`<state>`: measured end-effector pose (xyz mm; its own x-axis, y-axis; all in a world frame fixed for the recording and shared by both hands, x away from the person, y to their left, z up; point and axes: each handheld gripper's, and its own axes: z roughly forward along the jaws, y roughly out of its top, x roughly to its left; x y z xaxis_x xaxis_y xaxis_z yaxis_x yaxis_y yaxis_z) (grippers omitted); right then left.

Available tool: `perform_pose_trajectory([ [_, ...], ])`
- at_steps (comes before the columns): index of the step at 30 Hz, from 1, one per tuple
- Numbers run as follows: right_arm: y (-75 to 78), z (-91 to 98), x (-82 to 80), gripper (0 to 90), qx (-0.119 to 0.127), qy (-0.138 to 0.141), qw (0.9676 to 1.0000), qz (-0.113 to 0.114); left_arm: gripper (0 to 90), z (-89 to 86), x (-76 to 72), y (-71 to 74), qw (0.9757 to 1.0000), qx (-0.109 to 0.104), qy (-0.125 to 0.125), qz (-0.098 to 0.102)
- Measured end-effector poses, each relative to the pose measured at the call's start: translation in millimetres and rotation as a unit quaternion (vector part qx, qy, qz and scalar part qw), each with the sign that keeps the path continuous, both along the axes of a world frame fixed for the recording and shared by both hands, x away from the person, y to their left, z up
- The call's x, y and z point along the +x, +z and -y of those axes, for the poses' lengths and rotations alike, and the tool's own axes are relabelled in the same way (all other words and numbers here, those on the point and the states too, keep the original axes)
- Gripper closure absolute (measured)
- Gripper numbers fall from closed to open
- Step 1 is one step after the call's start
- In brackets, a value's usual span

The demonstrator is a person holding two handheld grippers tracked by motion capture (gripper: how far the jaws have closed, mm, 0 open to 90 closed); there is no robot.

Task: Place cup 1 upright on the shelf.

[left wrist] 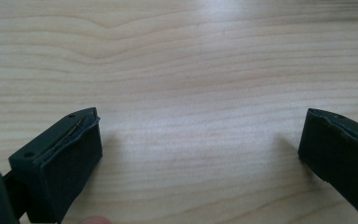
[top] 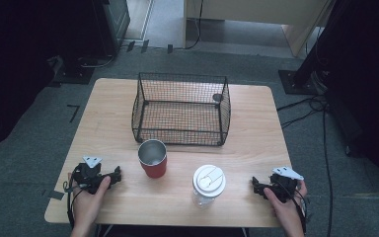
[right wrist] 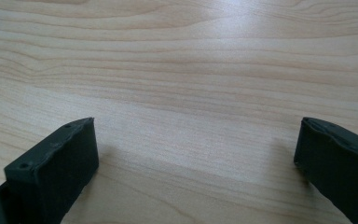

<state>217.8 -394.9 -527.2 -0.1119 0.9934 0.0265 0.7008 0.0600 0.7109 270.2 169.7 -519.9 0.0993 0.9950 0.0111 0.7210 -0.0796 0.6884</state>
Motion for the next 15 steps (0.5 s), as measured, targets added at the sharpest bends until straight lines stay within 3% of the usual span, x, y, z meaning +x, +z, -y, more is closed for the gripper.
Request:
perform_pose_trajectory([
  [2,0.0,0.0,0.0,0.0,0.000,0.000,1.0000,0.000,0.0,2.7,1.8,0.0,1.0000,0.000,0.008,0.000],
  [4,0.0,0.0,0.0,0.0,0.000,0.000,1.0000,0.000,0.1,1.3,0.3,1.9,0.9998,-0.001,-0.017,-0.011],
  [6,0.0,0.0,0.0,0.0,0.000,0.000,1.0000,0.000,0.1,0.6,-0.9,2.8,0.9996,-0.003,-0.024,-0.016],
  [8,0.0,0.0,-0.2,0.0,0.000,0.000,1.0000,0.000,0.0,-1.8,-3.5,5.1,0.9984,-0.027,-0.048,-0.015],
  [11,-0.1,0.1,-0.5,0.0,0.001,-0.001,1.0000,0.000,0.1,1.3,-8.1,10.1,0.9990,-0.004,-0.043,0.007],
  [15,0.0,0.2,-0.5,0.0,0.000,0.000,1.0000,0.000,0.1,5.9,-13.4,21.6,0.9981,0.001,-0.052,0.031],
])
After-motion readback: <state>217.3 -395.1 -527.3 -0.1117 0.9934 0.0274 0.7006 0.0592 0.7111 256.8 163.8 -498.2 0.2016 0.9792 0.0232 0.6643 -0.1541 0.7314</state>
